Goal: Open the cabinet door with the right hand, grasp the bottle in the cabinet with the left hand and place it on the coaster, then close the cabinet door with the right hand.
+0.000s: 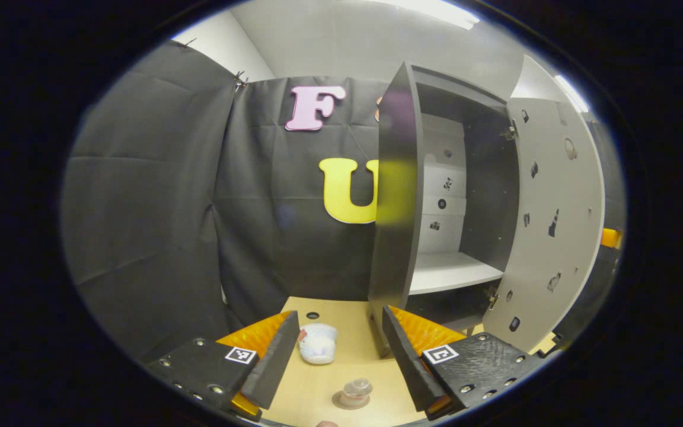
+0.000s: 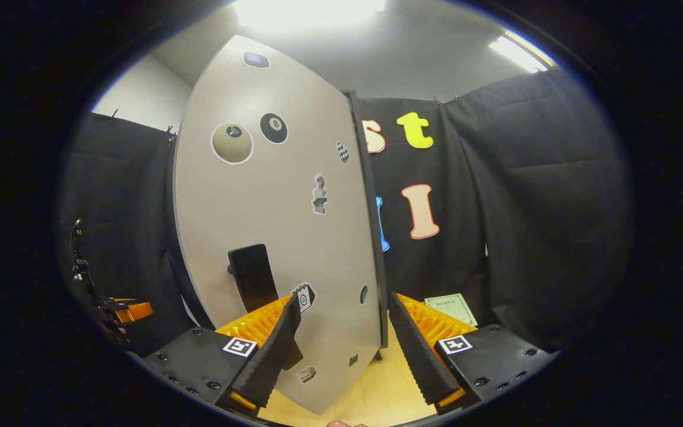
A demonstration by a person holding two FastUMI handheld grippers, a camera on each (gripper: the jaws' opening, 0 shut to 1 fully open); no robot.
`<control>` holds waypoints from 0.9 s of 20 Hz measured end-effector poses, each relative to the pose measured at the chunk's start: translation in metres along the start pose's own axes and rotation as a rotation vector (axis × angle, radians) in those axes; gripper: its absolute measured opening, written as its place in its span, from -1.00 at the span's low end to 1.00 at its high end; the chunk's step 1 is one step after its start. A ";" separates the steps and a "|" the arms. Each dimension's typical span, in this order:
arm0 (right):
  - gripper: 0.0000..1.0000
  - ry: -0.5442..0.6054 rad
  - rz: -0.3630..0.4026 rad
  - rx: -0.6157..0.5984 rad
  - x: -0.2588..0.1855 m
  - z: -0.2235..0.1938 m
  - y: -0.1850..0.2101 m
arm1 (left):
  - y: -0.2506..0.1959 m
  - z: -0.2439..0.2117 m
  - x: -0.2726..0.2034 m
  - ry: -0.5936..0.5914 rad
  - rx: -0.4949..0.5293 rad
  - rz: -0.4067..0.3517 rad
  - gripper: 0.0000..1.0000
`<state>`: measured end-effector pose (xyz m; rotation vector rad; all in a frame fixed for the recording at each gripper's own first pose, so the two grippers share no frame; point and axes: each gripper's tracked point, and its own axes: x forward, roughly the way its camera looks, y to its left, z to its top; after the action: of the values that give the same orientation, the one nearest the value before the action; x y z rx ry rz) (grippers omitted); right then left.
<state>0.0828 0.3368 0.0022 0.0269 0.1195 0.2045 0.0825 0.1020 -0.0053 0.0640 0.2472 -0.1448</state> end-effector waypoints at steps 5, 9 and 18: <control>0.93 0.028 0.134 0.038 0.024 -0.008 0.055 | 0.000 0.001 0.000 0.001 0.005 0.018 0.69; 0.94 0.053 0.131 0.005 0.022 -0.019 0.047 | -0.005 0.000 0.000 -0.006 0.010 0.016 0.69; 0.96 0.174 -0.076 0.053 0.003 -0.057 -0.105 | -0.096 0.031 -0.013 -0.063 0.013 0.026 0.69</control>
<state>0.0996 0.2359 -0.0589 0.0567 0.2992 0.1271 0.0623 0.0061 0.0233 0.0756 0.1825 -0.1220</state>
